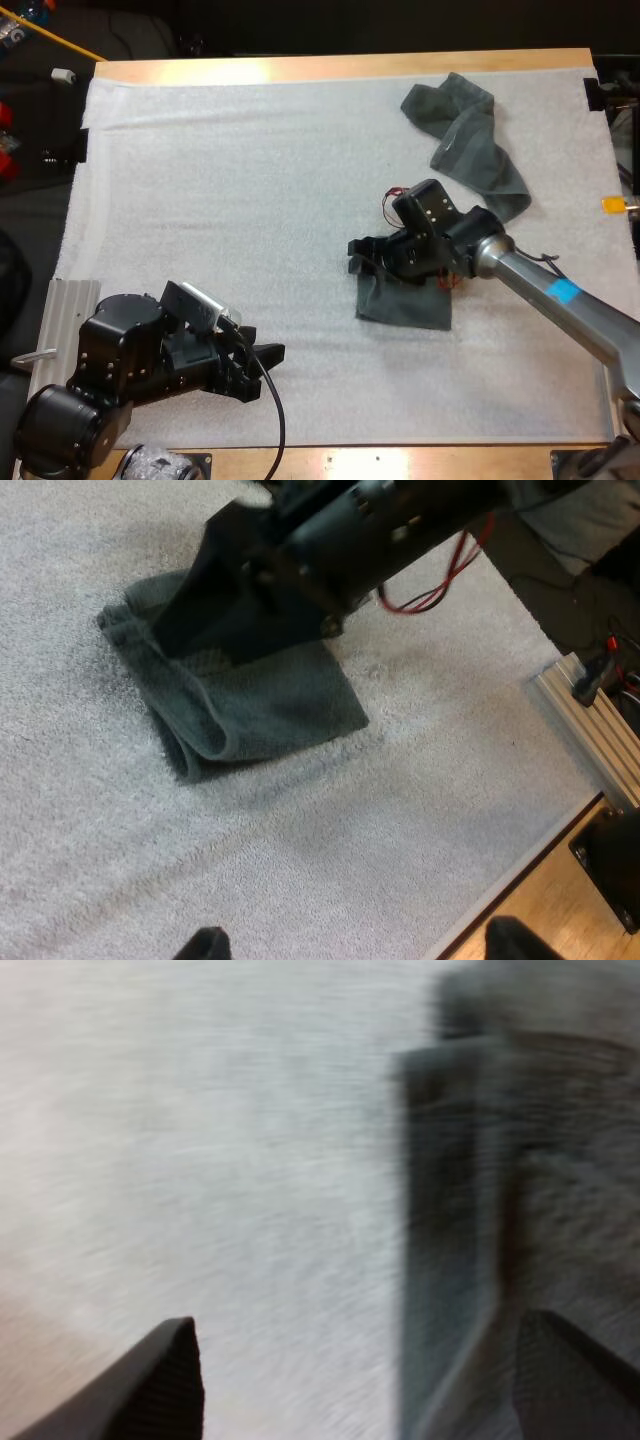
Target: Pick towel from pile, fold and stack
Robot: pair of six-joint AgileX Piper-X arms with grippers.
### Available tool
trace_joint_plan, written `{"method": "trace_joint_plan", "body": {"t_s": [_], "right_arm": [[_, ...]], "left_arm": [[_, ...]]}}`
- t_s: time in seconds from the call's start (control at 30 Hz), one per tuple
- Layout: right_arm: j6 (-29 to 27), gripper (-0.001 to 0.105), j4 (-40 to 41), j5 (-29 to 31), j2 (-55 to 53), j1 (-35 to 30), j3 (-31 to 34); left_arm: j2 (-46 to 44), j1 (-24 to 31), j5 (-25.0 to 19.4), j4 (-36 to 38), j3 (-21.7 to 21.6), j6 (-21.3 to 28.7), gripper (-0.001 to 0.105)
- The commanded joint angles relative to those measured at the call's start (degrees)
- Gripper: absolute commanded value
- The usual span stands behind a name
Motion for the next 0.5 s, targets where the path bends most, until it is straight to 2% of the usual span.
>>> {"method": "trace_joint_plan", "body": {"t_s": [0.0,0.2,0.47], "right_arm": [[-1.4,0.064,0.4,-0.7,-2.0,0.3,-0.5],[-1.4,0.064,4.2,1.7,-9.1,2.1,-0.5],[-4.1,0.064,13.6,9.7,-19.3,6.4,-0.5]], "left_arm": [[0.0,-0.2,0.8,-0.1,-0.3,-0.5,0.052],[0.0,-0.2,0.8,-0.1,-0.3,-0.5,0.052],[0.0,-0.2,0.8,-0.1,-0.3,-0.5,0.052]]}}
